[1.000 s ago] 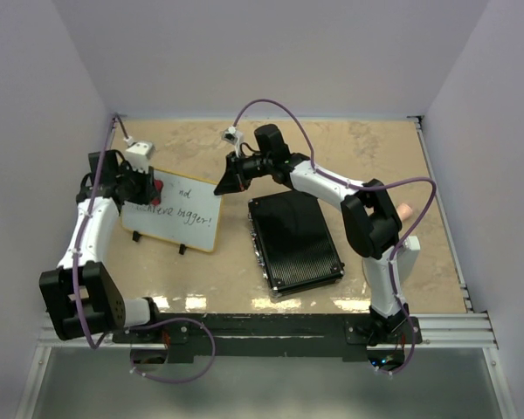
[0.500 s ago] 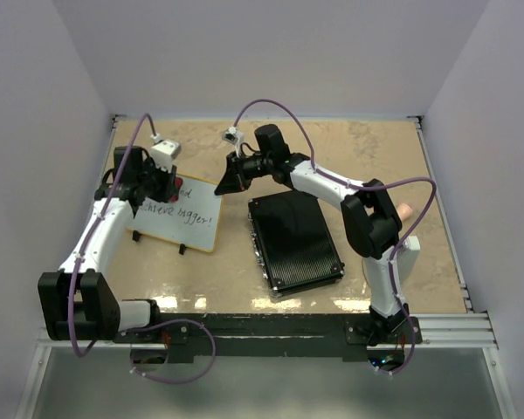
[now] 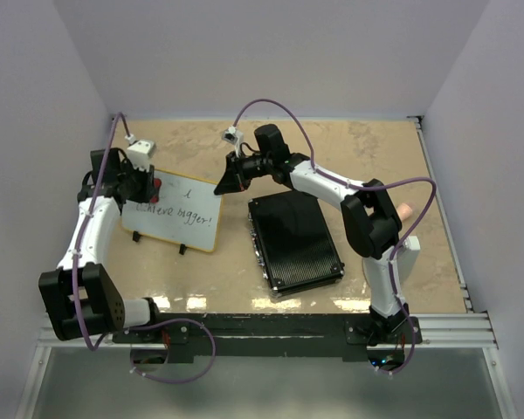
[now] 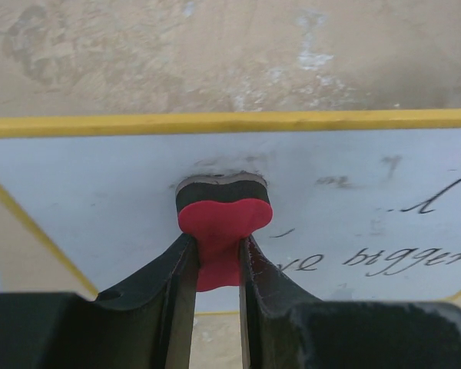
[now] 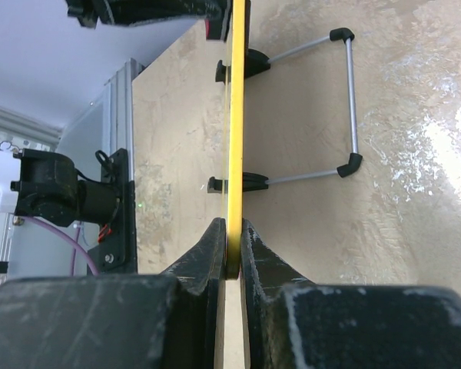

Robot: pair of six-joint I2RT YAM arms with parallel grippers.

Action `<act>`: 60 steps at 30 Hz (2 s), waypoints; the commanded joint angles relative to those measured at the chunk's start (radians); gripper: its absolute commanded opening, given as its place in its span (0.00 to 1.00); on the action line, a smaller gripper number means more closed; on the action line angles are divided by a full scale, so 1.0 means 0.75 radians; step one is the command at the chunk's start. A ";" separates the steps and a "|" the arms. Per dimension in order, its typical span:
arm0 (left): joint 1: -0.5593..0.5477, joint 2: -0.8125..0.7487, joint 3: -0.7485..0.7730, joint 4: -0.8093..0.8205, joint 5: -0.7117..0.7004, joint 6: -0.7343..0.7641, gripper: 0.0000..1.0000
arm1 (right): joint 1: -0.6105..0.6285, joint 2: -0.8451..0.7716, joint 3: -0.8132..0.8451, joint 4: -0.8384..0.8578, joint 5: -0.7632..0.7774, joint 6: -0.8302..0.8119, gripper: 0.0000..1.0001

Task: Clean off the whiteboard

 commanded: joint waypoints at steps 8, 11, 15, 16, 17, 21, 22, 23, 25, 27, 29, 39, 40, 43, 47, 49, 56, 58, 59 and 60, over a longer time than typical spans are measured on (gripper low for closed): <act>-0.149 -0.127 -0.119 0.172 -0.012 0.075 0.00 | 0.027 0.012 0.023 0.008 -0.060 -0.066 0.00; -0.217 -0.223 -0.250 0.350 0.005 0.018 0.00 | 0.031 0.010 0.023 0.010 -0.060 -0.064 0.00; -0.221 -0.258 -0.348 0.448 -0.014 -0.007 0.00 | 0.031 0.010 0.025 0.010 -0.060 -0.062 0.00; -0.217 -0.280 -0.363 0.493 -0.042 -0.003 0.00 | 0.031 0.012 0.023 0.010 -0.060 -0.062 0.00; -0.213 -0.293 -0.391 0.516 -0.071 -0.001 0.00 | 0.031 0.010 0.023 0.010 -0.060 -0.062 0.00; -0.079 -0.317 -0.383 0.553 -0.045 0.032 0.00 | 0.033 0.012 0.023 0.010 -0.060 -0.060 0.00; 0.005 -0.313 -0.375 0.565 -0.030 0.034 0.00 | 0.031 0.008 0.023 0.010 -0.060 -0.064 0.00; 0.046 -0.309 -0.361 0.573 -0.014 0.038 0.00 | 0.033 0.008 0.021 0.010 -0.060 -0.064 0.00; 0.124 -0.285 -0.342 0.573 0.017 0.079 0.00 | 0.031 0.010 0.021 0.010 -0.062 -0.064 0.00; 0.157 -0.270 -0.338 0.598 0.056 0.097 0.00 | 0.031 0.012 0.023 0.010 -0.062 -0.064 0.00; 0.171 -0.266 -0.353 0.618 0.094 0.101 0.00 | 0.031 0.012 0.025 0.010 -0.062 -0.062 0.00; 0.002 -0.383 -0.530 0.737 0.326 -0.082 0.00 | 0.033 0.020 0.025 0.012 -0.062 -0.058 0.00; -0.013 -0.385 -0.551 0.741 0.320 -0.095 0.00 | 0.034 0.020 0.029 0.014 -0.064 -0.060 0.00; -0.027 -0.383 -0.582 0.771 0.314 -0.140 0.00 | 0.036 0.022 0.029 0.012 -0.064 -0.060 0.00; 0.014 -0.344 -0.569 0.812 0.297 -0.156 0.00 | 0.034 0.020 0.025 0.014 -0.064 -0.060 0.00; 0.073 -0.313 -0.537 0.802 0.314 -0.126 0.00 | 0.036 0.022 0.025 0.014 -0.064 -0.062 0.00; 0.232 -0.225 -0.461 0.796 0.324 -0.042 0.00 | 0.034 0.016 0.023 0.012 -0.070 -0.068 0.00; 0.261 -0.219 -0.439 0.817 0.336 -0.056 0.00 | 0.034 0.016 0.019 0.014 -0.072 -0.068 0.00; 0.261 -0.207 -0.430 0.817 0.370 -0.066 0.00 | 0.034 0.018 0.021 0.014 -0.070 -0.068 0.00; 0.261 -0.205 -0.424 0.806 0.399 -0.072 0.00 | 0.036 0.018 0.019 0.016 -0.070 -0.068 0.00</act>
